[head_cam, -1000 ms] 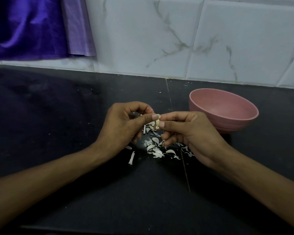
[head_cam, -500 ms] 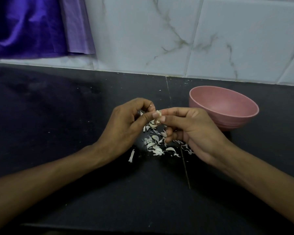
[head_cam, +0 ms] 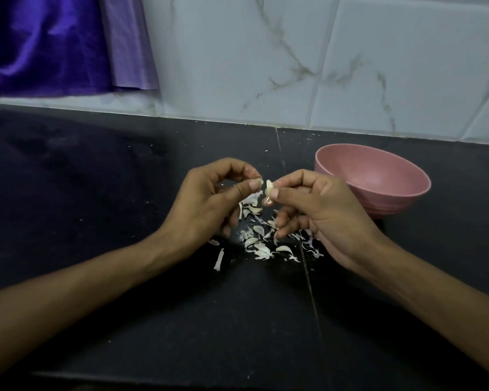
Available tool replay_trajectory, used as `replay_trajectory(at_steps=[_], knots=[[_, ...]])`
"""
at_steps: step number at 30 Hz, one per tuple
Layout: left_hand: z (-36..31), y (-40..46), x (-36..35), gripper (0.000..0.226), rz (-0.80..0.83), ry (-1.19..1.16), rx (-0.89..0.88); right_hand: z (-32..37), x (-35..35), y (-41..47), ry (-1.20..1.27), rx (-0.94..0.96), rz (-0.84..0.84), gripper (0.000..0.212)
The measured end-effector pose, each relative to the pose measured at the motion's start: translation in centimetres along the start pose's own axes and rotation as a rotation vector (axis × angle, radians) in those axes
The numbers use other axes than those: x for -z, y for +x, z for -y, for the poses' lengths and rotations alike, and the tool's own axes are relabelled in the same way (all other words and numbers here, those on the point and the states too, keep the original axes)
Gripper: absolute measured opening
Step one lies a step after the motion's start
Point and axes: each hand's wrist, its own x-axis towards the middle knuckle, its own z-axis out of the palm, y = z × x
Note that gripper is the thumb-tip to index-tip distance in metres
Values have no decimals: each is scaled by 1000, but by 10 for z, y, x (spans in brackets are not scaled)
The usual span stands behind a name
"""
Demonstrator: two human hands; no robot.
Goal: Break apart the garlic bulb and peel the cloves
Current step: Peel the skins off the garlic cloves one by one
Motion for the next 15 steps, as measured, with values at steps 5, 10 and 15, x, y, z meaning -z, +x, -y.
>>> replay_trajectory(at_steps=[5, 10, 15], knots=[[-5, 0, -3, 23, 35, -95, 88, 1, -1, -2, -85, 64, 8, 12], [-4, 0, -2, 25, 42, -117, 117, -2, -2, -2, -184, 127, 41, 10], [-5, 2, 0, 24, 49, -134, 165, 0, 1, 0, -171, 141, 50, 11]])
